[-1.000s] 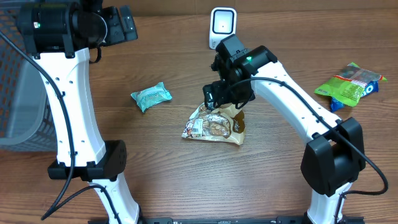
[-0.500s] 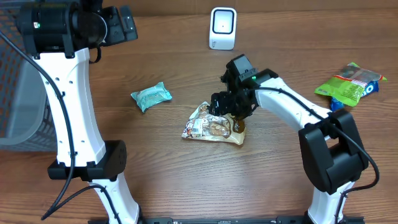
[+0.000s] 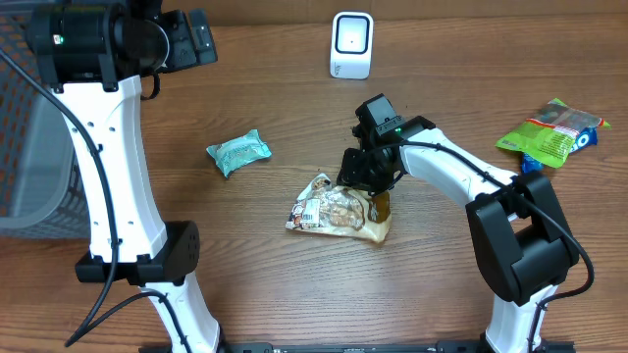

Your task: Scan the item barcode

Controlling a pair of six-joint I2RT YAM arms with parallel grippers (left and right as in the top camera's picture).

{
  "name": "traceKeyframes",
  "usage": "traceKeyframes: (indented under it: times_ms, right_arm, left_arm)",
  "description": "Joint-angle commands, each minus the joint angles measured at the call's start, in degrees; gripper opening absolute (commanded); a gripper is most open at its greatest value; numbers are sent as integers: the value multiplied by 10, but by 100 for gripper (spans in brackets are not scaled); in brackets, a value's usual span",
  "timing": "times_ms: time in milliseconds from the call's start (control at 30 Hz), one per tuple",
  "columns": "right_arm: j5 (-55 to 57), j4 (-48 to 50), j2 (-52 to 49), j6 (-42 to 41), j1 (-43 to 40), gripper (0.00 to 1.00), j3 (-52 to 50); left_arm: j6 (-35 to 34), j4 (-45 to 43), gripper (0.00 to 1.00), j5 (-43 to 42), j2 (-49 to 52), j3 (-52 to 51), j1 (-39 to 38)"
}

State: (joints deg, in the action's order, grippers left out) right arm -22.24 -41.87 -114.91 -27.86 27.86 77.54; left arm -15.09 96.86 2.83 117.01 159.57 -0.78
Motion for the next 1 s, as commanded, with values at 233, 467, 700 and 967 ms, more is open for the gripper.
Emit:
traceKeyframes:
  times_ms: [233,467,700,967]
  right_arm:
    - [67,-216,21,412,-24,80,157]
    - [-9,-321,22,605,-14,85,153]
    - [-56,-256,20,673,-8,88,81]
    - [-66,-139,12,671,16,90,0]
  left_arm:
    - [-4,-1,100,2,-10,-1,-8]
    - [-3,-1,100,2,-10,-1,-8]
    - [-4,-1,100,2,-10,-1,-8]
    - [-3,-1,100,2,-10,-1,-7]
